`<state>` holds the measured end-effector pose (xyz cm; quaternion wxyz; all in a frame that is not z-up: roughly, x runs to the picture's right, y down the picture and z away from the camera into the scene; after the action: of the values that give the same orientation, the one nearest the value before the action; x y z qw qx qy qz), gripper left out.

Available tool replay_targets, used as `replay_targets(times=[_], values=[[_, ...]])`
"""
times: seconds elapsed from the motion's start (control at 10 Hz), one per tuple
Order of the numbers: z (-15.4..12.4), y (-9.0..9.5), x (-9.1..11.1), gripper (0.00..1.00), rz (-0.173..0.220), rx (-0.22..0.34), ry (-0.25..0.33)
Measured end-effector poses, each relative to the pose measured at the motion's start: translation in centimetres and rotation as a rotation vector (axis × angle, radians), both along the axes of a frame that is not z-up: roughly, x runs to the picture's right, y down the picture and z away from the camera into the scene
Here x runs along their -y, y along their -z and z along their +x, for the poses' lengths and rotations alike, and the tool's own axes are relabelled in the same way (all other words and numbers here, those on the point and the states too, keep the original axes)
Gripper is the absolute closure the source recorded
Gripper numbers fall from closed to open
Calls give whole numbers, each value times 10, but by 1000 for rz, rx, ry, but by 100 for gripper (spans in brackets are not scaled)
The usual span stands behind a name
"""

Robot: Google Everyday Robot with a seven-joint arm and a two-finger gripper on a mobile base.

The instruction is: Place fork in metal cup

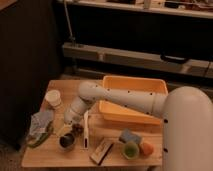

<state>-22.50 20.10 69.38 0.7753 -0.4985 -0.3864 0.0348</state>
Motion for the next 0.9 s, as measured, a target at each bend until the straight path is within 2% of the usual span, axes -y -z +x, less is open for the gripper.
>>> replay_targets(times=[0.9], values=[[-2,-1,-14,100,-7,44,-8]])
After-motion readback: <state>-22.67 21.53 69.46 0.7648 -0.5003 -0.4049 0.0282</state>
